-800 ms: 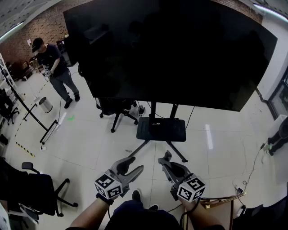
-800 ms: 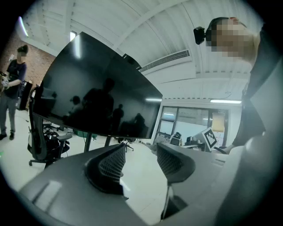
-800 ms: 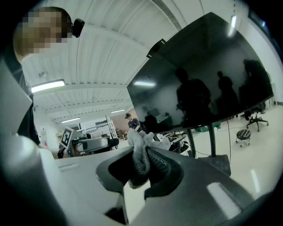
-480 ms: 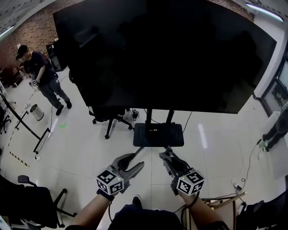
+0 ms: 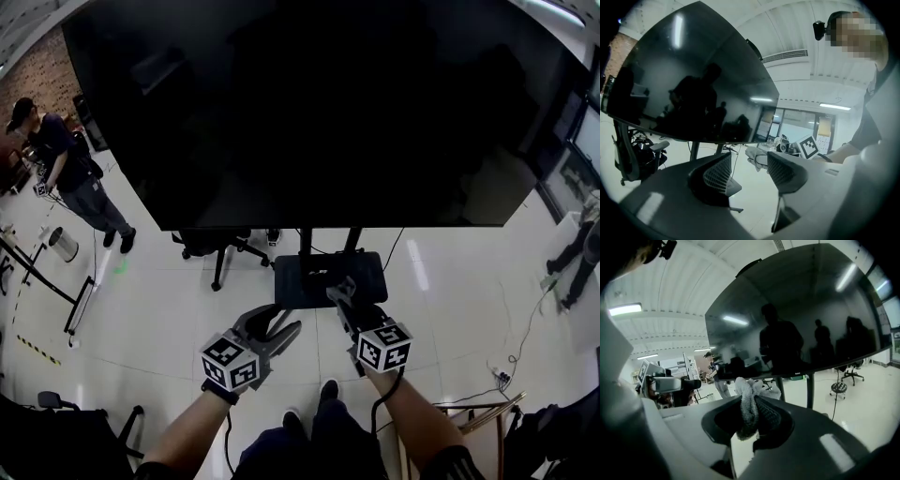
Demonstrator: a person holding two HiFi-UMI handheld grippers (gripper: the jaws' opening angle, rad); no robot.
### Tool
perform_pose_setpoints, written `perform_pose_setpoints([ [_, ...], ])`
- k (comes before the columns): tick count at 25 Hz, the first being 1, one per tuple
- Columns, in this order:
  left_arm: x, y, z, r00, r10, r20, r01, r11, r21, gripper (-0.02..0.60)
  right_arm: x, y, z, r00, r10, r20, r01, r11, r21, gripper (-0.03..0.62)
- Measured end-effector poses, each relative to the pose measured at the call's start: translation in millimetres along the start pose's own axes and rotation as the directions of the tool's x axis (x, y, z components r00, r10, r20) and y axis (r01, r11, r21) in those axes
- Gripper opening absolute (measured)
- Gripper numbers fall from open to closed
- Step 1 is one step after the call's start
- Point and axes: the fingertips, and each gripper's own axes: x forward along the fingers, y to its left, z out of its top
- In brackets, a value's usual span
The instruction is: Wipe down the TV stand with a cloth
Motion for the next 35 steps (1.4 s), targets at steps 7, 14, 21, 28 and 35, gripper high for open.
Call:
perform_pose_setpoints([
  [7,46.0,50.0,-18.9,0.999,0.029,-0.026,-0.03,0.999,-0.042,0.264,91.7,-57.5,-22.0,0.998,-0.043,-0.049,0.04,0.998,-0.056,0.052],
  [14,94.8,98.8,-36.5,0.999,0.038,-0.03,-0.039,0.997,-0.063,0.264,191.7,-123.5,-32.6,0.996,-0.031,-0.08,0.022,0.993,-0.117,0.052],
  [21,133.7,154.2,-36.9,0.999,0.047,-0.009,-0.047,0.999,-0.022,0.265,266.8,-149.2,-42.8,0.996,0.004,-0.086,-0.016,0.989,-0.144,0.052],
  [28,164.5,171.2,-61.0,0.999,0.036,-0.012,-0.037,0.998,-0.043,0.265,320.7,-165.9,-60.9,0.997,-0.013,-0.08,0.002,0.991,-0.134,0.052],
  [35,174.5,180.6,-78.7,0.999,0.032,-0.002,-0.032,0.996,-0.082,0.265,354.9,-178.0,-57.0,0.997,-0.037,-0.069,0.026,0.987,-0.157,0.052],
])
